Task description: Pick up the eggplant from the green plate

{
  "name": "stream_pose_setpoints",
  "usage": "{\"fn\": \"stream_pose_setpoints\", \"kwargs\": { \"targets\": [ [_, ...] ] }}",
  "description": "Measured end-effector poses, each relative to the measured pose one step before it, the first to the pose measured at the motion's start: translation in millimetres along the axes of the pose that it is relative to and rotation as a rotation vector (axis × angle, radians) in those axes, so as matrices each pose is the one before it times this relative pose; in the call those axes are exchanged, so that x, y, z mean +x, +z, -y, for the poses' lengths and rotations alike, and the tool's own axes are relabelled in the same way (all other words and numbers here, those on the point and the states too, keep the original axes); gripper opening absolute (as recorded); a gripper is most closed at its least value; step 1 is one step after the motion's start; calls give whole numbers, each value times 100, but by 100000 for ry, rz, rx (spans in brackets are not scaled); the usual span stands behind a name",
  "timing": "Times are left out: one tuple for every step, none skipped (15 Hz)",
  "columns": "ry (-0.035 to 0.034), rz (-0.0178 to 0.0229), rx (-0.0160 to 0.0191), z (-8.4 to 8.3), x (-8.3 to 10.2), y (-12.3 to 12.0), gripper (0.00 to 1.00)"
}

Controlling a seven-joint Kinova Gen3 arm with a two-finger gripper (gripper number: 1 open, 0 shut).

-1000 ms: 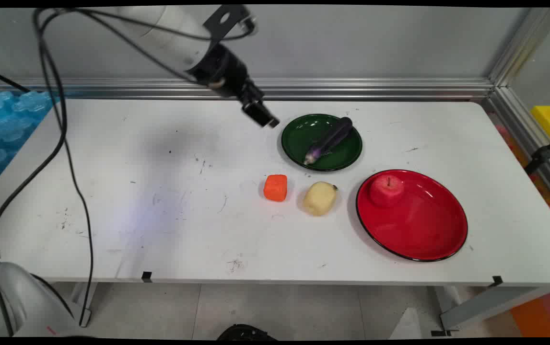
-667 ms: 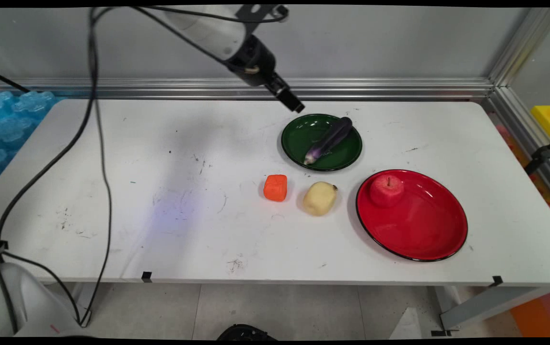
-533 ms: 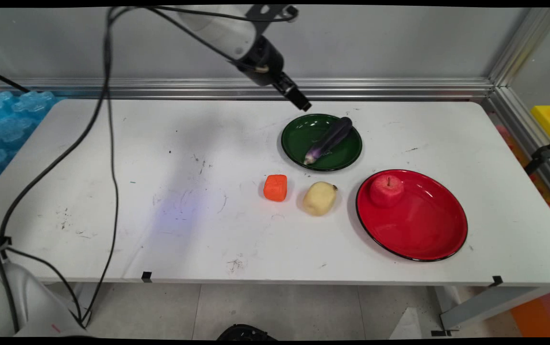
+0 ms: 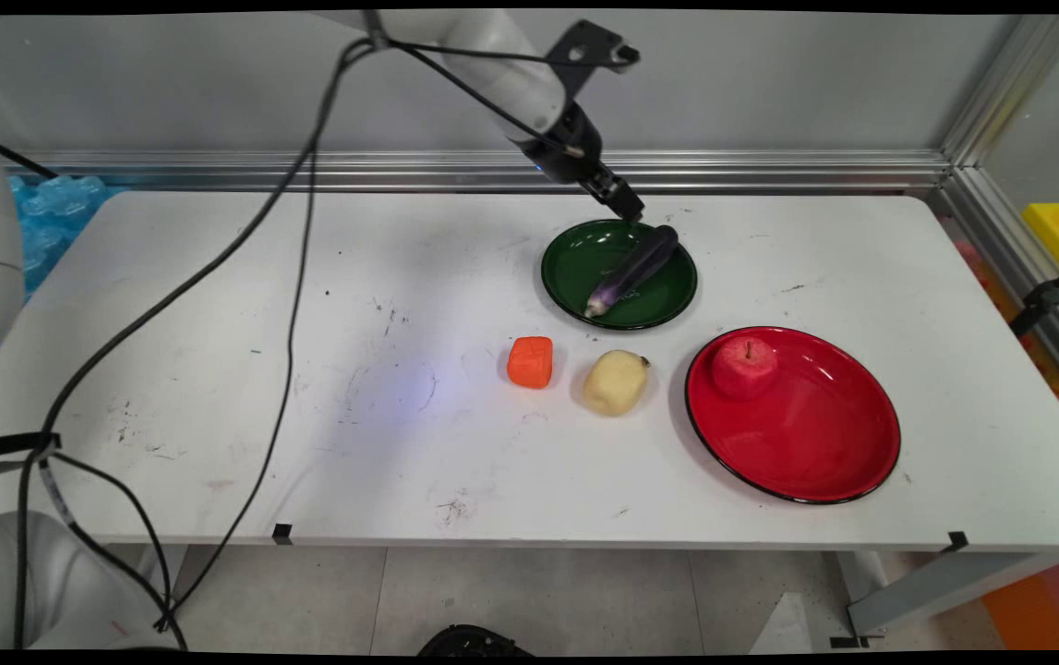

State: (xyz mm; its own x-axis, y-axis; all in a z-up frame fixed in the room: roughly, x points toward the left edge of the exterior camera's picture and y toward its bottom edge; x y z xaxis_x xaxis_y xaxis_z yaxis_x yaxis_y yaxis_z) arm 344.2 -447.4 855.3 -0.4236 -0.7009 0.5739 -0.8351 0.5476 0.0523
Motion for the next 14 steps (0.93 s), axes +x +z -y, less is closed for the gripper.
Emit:
{"fn": "stream_pose_setpoints", "kwargs": {
  "targets": [
    [-1030,1093,-74,-56,235,1076,100],
    [-1314,1508,-67,-65,255,1373,100],
    [-961,1269,-138,-80,124,991,100],
    [-1068,1477,-181,-94,110,1107,100],
    [-907,1235,-161,-77,71,894,100],
    [-954,1342,-211,-108,94,996,100],
    [-959,1437,-207,-98,85,1066,100],
    [-656,991,-102,-50,65,726,100],
    [-552,994,-108,-64,74,706,100],
    [-565,1130,-32,-47,54,754,100],
    [-513,962,4,-33,63,665,100],
    [-348,712,-37,-40,64,544,100],
    [-163,371,-32,-27,48,304,100],
    [-110,426,-51,-59,96,419,100]
  ]
}}
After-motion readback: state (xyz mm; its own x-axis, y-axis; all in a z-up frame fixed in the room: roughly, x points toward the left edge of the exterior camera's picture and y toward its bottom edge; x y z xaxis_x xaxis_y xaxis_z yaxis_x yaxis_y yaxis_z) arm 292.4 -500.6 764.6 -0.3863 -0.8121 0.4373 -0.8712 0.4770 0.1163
